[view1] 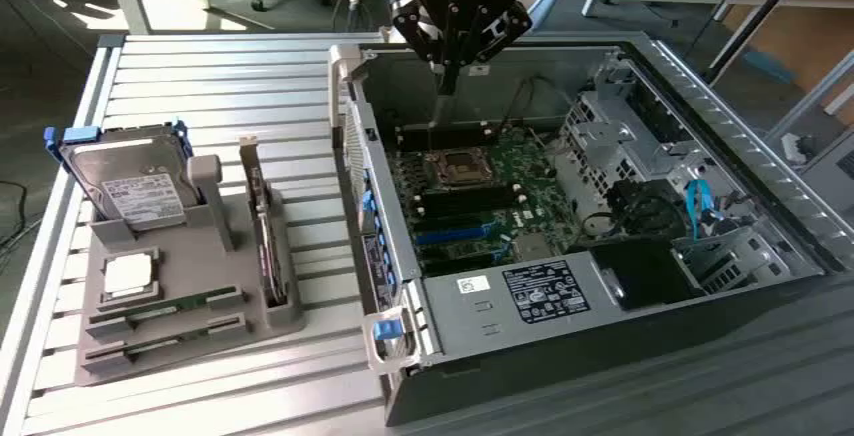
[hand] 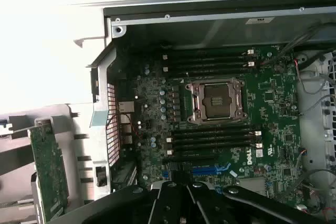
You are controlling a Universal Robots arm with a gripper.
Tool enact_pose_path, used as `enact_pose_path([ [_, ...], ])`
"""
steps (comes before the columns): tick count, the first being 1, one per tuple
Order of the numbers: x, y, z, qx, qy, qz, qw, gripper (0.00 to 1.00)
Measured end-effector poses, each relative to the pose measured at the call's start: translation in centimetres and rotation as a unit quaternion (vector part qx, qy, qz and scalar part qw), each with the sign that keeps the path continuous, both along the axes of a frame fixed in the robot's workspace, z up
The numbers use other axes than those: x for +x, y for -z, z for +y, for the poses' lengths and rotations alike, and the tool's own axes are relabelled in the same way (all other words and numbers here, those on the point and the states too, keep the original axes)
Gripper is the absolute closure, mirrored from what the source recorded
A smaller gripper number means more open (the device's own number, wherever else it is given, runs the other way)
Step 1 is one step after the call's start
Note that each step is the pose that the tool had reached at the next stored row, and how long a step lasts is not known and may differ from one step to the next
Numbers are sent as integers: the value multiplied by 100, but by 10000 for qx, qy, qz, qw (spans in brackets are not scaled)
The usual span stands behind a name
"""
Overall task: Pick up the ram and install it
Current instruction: 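Reach for the ram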
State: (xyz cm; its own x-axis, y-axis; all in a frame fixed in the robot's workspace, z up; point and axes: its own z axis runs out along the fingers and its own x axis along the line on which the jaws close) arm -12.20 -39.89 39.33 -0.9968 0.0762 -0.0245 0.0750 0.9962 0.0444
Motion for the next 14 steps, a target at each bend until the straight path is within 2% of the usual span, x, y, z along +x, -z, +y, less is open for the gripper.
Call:
enact_pose_path([
  [11, -5, 0, 0, 0, 0, 0, 10000, 90],
  [14, -55, 1, 0, 0, 0, 0, 10000, 90],
])
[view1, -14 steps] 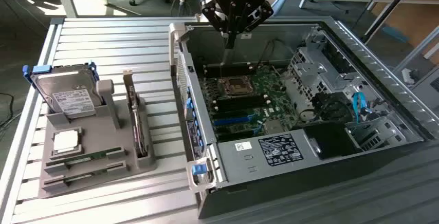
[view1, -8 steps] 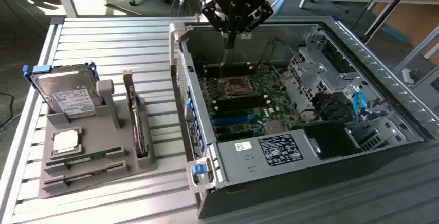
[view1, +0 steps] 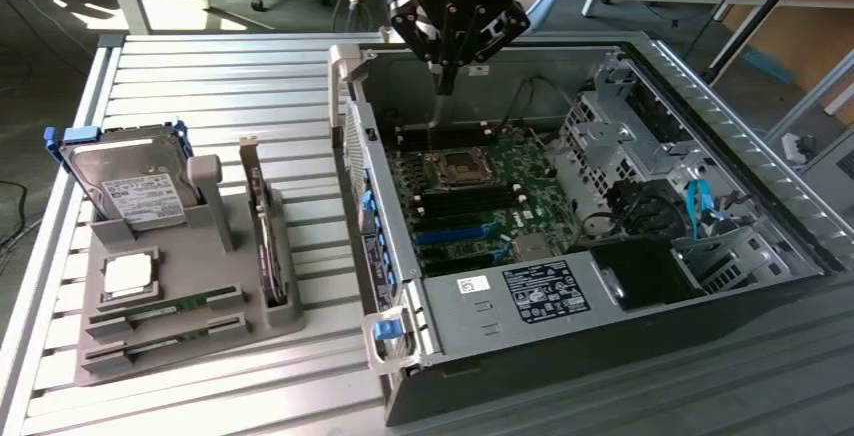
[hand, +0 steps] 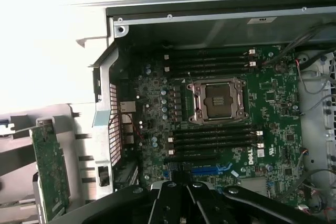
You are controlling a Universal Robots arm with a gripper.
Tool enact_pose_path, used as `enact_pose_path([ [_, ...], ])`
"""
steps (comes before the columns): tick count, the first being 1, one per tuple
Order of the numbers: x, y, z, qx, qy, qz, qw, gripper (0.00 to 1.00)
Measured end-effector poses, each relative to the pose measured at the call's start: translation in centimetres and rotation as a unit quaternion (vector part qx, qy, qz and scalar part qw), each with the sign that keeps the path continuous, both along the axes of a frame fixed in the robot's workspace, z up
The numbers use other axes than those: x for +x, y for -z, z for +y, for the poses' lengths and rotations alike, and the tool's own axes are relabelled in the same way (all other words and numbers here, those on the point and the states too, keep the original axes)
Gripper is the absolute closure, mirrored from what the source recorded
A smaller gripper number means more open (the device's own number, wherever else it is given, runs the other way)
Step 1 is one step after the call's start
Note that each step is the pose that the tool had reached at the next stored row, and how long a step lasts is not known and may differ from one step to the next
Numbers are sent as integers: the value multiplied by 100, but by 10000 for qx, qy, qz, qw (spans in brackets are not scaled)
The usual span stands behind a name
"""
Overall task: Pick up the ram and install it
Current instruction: 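Reach for the ram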
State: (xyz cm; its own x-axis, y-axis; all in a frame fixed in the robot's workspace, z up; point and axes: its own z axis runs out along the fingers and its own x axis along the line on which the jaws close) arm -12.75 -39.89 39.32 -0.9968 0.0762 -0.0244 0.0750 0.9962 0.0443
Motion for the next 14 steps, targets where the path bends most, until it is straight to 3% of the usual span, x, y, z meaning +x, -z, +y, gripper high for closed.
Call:
enact_pose_path([
  [5, -155, 4, 0, 0, 0, 0, 10000, 90],
  [14, -584, 7, 0, 0, 1, 0, 10000, 90],
])
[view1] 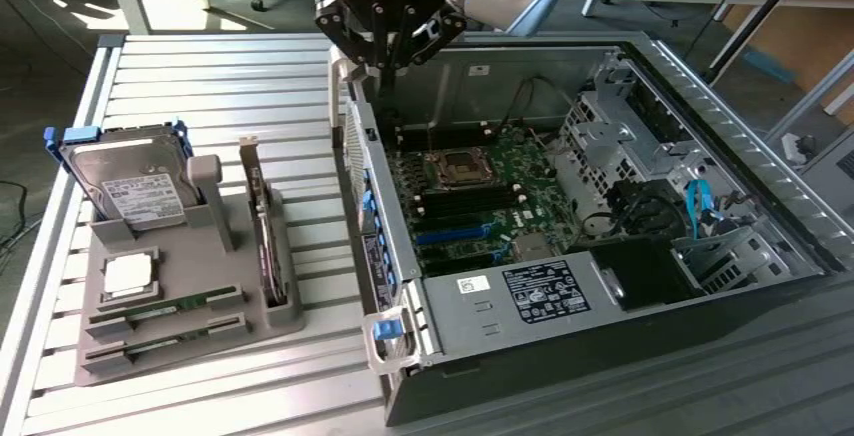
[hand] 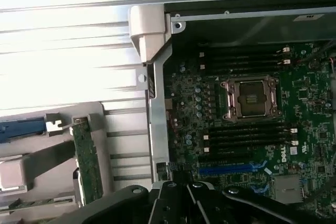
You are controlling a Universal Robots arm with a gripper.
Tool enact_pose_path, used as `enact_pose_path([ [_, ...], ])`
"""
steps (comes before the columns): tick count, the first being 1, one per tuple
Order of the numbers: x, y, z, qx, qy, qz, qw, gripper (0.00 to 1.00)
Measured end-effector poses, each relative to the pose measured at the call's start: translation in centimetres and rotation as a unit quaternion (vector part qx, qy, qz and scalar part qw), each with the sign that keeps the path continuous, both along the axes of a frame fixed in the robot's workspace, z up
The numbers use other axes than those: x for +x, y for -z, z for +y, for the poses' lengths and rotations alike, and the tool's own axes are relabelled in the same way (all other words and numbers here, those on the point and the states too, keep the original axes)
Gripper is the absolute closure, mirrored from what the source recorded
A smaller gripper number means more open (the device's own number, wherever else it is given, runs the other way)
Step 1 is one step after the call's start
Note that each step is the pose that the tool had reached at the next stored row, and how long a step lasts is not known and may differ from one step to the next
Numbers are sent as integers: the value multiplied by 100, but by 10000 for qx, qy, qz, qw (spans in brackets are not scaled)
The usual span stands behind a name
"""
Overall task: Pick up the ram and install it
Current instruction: 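Reach for the ram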
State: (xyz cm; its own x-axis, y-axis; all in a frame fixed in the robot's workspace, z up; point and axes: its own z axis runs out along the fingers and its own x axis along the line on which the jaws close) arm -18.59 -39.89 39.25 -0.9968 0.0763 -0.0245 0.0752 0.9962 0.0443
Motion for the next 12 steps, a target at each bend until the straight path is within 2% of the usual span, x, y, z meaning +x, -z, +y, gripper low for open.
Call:
enact_pose_path([
  [10, -418, 1, 0, 0, 0, -3, 10000, 90],
  [12, -555, 1, 0, 0, -1, -4, 10000, 90],
])
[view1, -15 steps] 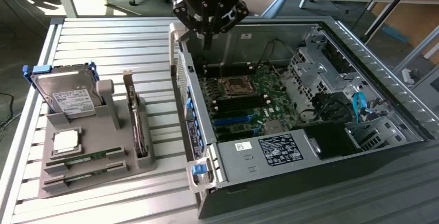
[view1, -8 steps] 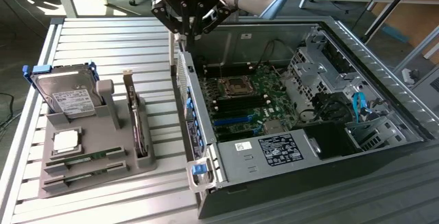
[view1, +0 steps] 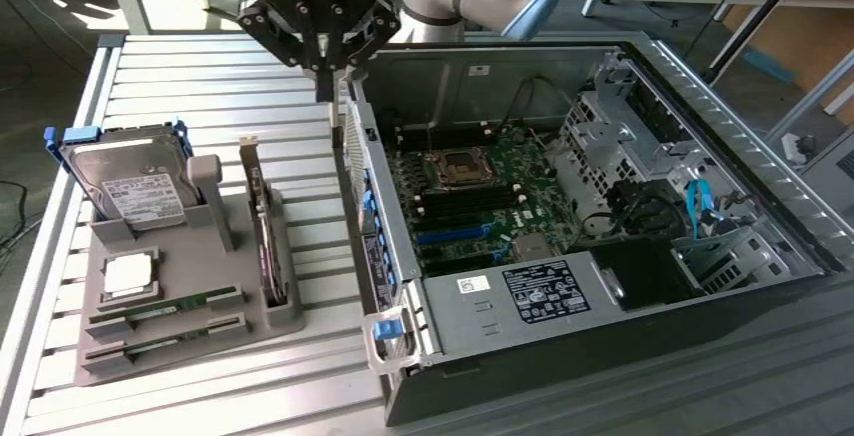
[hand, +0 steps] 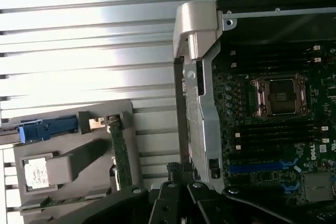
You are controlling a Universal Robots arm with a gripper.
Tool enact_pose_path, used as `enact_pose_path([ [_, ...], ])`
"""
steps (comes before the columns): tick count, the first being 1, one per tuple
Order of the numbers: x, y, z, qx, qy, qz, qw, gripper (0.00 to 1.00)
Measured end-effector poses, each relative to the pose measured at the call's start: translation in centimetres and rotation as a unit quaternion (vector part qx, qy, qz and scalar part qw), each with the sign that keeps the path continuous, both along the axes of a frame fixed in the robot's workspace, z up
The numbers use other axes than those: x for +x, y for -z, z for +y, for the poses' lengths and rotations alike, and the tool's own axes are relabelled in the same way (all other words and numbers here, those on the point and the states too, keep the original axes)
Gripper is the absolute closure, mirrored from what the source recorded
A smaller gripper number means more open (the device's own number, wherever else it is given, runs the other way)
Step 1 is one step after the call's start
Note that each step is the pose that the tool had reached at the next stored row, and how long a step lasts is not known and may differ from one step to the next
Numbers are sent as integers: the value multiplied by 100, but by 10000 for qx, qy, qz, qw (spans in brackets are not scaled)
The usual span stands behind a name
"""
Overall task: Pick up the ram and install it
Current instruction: 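Reach for the ram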
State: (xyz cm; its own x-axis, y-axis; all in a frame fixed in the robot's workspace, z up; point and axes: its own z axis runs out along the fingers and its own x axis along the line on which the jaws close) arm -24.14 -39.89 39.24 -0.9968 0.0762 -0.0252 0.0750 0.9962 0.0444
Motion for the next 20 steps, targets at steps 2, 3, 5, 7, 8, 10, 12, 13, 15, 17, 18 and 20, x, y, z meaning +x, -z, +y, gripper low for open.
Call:
enact_pose_path([
  [2, -128, 1, 0, 0, 0, 0, 10000, 90],
  [3, -171, 0, 0, 0, -1, 0, 10000, 90],
  [5, -264, 1, 0, 0, 1, 0, 10000, 90],
  [7, -354, 2, 0, 1, 0, -1, 10000, 90],
  [8, -397, 1, 0, 0, 0, 0, 10000, 90],
  [10, -499, 2, 0, 0, 1, 0, 10000, 90],
  [12, -588, 3, 0, 0, 0, -1, 10000, 90],
  [13, -634, 3, 0, 0, 0, 0, 10000, 90],
  [15, -775, 5, 0, 0, 0, -1, 10000, 90],
  [17, -896, 6, 0, 0, -1, 0, 10000, 90],
  [18, -984, 9, 0, 1, 0, -1, 10000, 90],
  [20, -1139, 11, 0, 0, 0, -1, 10000, 90],
])
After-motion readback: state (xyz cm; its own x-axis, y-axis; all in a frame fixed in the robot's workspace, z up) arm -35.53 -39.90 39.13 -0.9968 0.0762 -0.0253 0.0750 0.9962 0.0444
